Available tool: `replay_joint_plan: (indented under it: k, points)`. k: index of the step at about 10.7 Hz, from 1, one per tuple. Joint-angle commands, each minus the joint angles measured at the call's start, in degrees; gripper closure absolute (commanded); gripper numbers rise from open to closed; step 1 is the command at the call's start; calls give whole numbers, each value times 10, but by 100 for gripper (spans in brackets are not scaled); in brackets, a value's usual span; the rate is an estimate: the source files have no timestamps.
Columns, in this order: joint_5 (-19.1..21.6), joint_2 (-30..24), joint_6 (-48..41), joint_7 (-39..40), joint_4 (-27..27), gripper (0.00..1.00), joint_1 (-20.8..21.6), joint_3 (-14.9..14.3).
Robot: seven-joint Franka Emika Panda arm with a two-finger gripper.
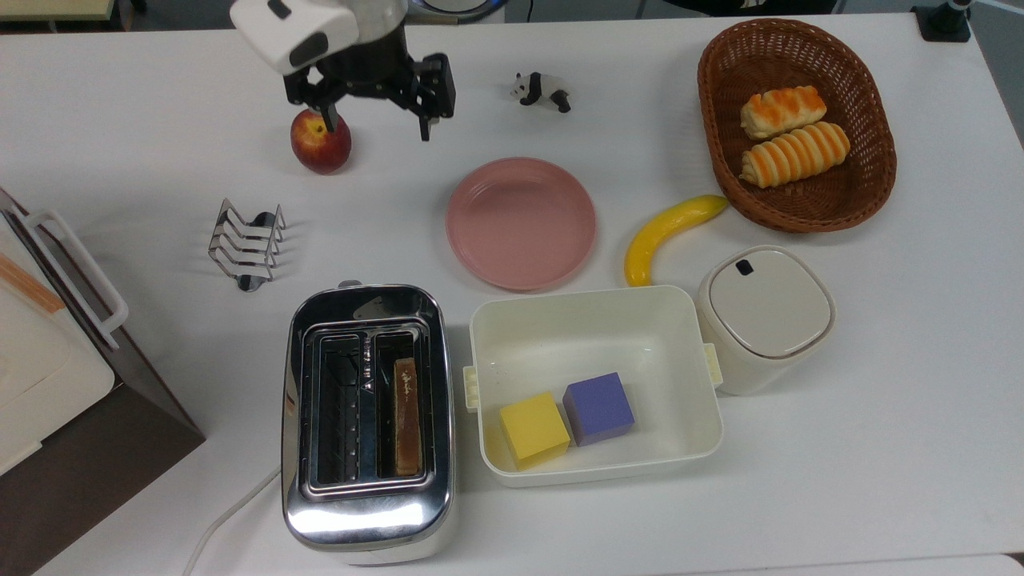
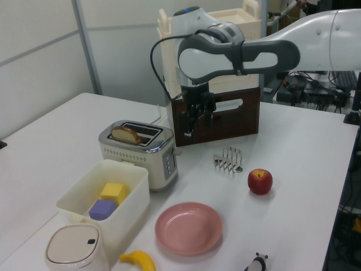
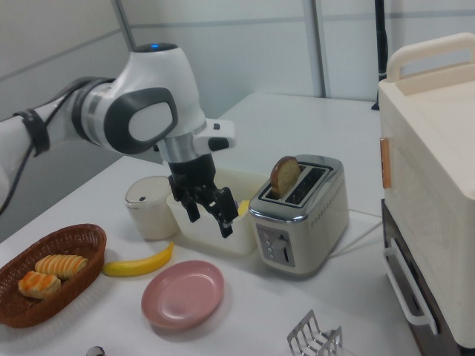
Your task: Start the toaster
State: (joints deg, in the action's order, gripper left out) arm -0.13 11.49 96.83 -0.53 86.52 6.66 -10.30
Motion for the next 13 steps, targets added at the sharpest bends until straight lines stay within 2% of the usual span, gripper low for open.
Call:
replay_joint_plan:
  k: [1, 5, 7, 13]
  points:
    - [3, -78, -6, -11, 57, 0, -11, 13]
    - [3, -112, -23, -11, 76, 0, -10, 19]
    - [3, -111, -23, -9, 76, 0, -24, 35]
    - [-5, -95, -23, -10, 68, 0, -19, 34]
